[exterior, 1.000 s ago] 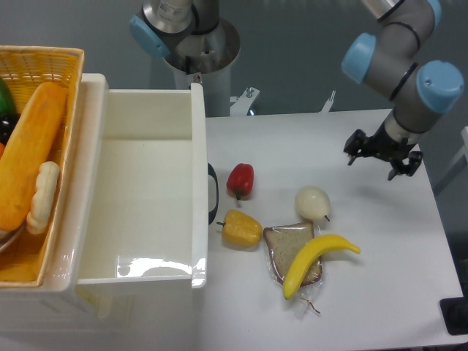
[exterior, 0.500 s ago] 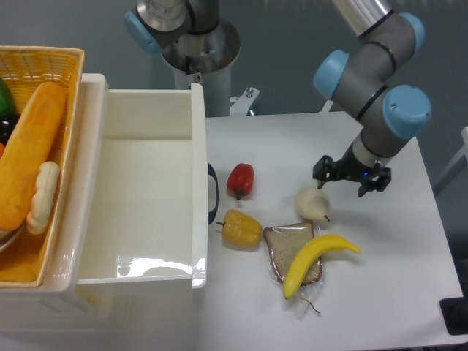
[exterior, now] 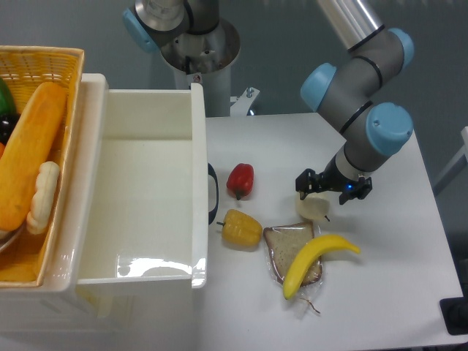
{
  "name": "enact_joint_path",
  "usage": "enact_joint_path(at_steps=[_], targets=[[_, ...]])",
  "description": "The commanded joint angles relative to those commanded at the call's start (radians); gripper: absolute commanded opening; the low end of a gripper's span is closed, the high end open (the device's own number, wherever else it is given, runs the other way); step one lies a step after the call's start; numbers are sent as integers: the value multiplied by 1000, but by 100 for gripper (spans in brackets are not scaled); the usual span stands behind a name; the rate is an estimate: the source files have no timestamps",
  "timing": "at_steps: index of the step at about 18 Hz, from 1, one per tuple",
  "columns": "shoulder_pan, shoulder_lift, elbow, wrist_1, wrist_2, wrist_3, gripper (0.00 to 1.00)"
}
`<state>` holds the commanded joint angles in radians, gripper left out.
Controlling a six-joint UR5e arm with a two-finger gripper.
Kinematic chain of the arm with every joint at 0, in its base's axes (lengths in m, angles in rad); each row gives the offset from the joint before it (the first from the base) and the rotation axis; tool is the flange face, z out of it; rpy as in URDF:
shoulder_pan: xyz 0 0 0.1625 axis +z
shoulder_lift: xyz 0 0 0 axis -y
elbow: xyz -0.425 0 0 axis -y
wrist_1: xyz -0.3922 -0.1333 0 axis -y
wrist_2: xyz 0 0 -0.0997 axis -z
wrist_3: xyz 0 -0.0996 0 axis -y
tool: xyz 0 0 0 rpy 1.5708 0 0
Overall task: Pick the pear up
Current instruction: 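Close the gripper around the top of the pale pear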
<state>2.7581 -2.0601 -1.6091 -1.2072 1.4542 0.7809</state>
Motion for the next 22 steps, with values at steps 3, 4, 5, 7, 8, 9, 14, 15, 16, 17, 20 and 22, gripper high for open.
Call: enact_joint_path(at_steps=[3, 4, 5, 7, 8, 9, 14, 15, 16, 17, 20, 22], targets=[[-9, -20, 0, 2, 0, -5, 100], [-11, -21, 0, 2, 0, -5, 100], [-12, -21, 0, 0, 0, -11, 100], [-14, -23, 0, 0, 2, -25, 100], [-14, -28, 0, 0, 2, -26, 100], [-15, -34, 0, 0, 3, -26, 100], [-14, -35, -2, -2, 9, -23, 97], [-12, -35, -2, -2, 9, -20, 96], [-12, -34, -3, -2, 11, -19, 95], [-12, -34, -3, -2, 11, -17, 93], [-12, -35, -8, -2, 11, -12, 89], [-11, -35, -8, 0, 11, -11, 81]])
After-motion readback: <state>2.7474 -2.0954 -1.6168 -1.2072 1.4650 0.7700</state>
